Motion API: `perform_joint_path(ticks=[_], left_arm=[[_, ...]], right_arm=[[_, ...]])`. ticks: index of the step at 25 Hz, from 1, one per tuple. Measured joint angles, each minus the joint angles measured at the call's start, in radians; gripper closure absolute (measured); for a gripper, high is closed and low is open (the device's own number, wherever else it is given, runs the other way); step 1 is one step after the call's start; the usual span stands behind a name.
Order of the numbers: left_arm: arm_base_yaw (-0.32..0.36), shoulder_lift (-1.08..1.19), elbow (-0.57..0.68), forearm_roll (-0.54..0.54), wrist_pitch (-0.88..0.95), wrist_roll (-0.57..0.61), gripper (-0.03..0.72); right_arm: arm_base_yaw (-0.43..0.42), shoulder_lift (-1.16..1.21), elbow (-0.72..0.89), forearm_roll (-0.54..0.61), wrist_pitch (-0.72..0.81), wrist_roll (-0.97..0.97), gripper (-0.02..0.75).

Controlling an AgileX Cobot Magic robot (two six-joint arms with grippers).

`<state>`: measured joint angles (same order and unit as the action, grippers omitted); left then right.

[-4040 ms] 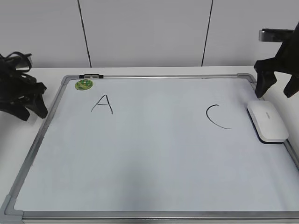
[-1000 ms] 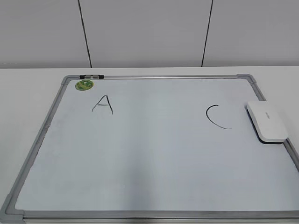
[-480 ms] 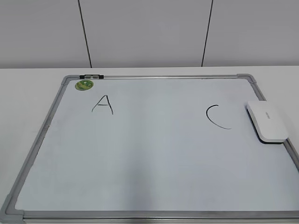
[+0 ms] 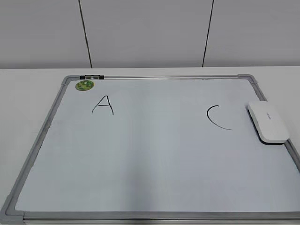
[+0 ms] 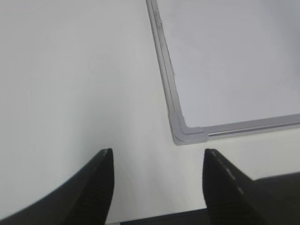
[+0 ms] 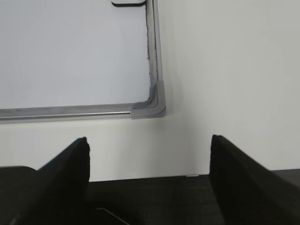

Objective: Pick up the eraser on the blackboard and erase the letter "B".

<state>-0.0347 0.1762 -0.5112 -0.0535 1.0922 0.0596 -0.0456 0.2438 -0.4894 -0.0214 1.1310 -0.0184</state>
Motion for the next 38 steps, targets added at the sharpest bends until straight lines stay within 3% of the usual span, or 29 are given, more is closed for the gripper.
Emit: perform_joint_path(ticks=[15,38], left_arm=[[0.024,-0.166,0.0,0.0,0.006,0.0,0.246],[0.047,-0.166,0.0,0.0,0.006,0.0,0.247]], right_arm=[[0.0,-0.25,0.0,0.0,0.011,0.0,0.15],[0.0,-0.259,0.0,0.0,0.014,0.0,0.151]])
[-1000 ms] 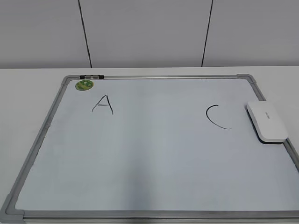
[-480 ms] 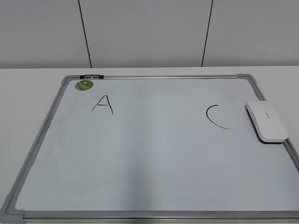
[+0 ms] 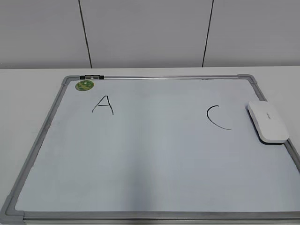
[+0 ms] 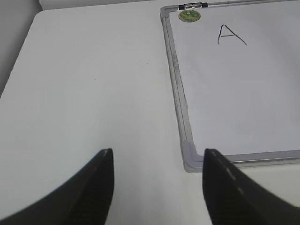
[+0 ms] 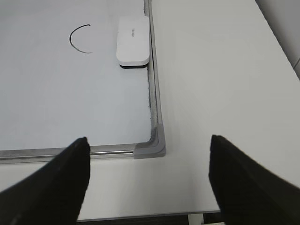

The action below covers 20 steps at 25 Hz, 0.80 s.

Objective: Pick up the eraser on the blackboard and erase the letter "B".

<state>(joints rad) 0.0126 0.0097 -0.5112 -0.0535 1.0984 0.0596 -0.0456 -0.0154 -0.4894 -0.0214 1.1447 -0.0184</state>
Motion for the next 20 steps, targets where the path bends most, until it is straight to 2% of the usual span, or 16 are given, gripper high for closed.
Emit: perform_joint_path(ticks=[13,20], left_arm=[[0.0,0.0,0.0,0.0,0.0,0.0,0.248],[0.0,0.0,0.0,0.0,0.0,0.0,0.276]], right_arm=[[0.0,0.0,0.0,0.0,-0.002,0.0,0.151],[0.0,0.0,0.0,0.031,-0.002,-0.01,0.151]])
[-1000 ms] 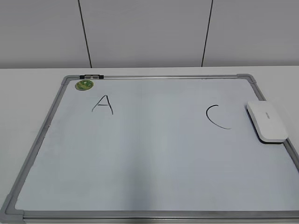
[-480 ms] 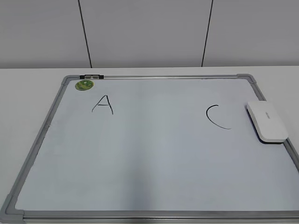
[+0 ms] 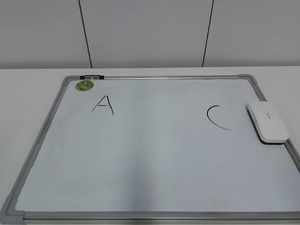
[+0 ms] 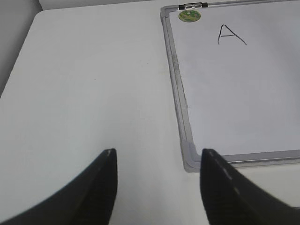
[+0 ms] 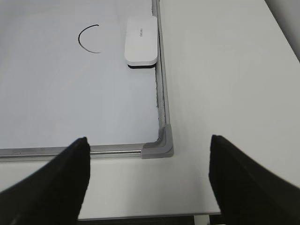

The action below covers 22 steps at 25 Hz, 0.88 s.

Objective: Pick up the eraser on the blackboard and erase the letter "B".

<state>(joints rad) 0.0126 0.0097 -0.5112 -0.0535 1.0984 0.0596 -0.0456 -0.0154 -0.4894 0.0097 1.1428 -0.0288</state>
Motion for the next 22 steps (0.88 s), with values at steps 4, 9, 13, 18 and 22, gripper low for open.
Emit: perform_joint_path(ticks=[4,9,13,18,22], left_arm=[[0.0,0.0,0.0,0.0,0.0,0.0,0.287],[0.0,0.0,0.0,0.0,0.0,0.0,0.301],[0.0,0.0,0.0,0.0,0.0,0.0,0.322],[0.0,0.0,0.0,0.0,0.0,0.0,0.352],[0.0,0.0,0.0,0.0,0.0,0.0,0.386]], right_arm=[[0.0,0.0,0.0,0.005,0.0,-0.006,0.151],[0.0,0.0,0.0,0.048,0.0,-0.057,0.151],[0.0,0.0,0.0,0.05,0.0,-0.07,0.151],[0.0,0.0,0.0,0.052,0.0,-0.07,0.151],[0.0,0.0,0.0,0.052,0.0,-0.07,0.151]])
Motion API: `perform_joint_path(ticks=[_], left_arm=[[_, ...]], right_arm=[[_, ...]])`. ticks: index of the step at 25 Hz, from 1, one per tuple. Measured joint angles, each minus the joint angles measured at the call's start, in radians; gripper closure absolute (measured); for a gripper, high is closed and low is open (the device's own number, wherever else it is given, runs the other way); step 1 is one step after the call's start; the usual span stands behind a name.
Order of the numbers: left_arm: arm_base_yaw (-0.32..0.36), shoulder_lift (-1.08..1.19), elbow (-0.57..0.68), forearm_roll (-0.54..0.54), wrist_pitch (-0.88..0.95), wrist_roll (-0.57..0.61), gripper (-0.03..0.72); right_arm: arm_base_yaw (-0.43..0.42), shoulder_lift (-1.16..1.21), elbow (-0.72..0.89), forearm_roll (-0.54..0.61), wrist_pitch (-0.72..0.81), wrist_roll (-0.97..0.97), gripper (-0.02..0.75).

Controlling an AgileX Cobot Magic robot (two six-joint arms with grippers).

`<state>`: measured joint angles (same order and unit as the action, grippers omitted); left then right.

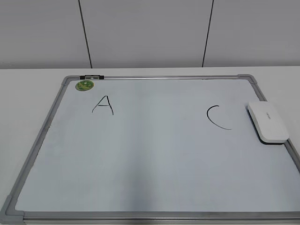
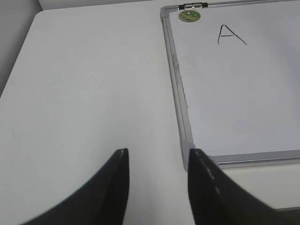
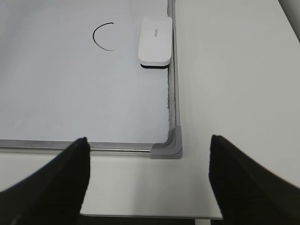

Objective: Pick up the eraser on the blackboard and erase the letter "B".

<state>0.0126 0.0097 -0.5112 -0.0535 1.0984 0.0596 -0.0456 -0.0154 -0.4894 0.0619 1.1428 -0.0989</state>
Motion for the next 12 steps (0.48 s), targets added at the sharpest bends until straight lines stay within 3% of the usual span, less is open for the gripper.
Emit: perform_joint_path(ticks=[12], left_arm=[[0.0,0.0,0.0,0.0,0.0,0.0,0.442]], right_arm=[[0.0,0.0,0.0,0.002,0.0,-0.002,0.152]])
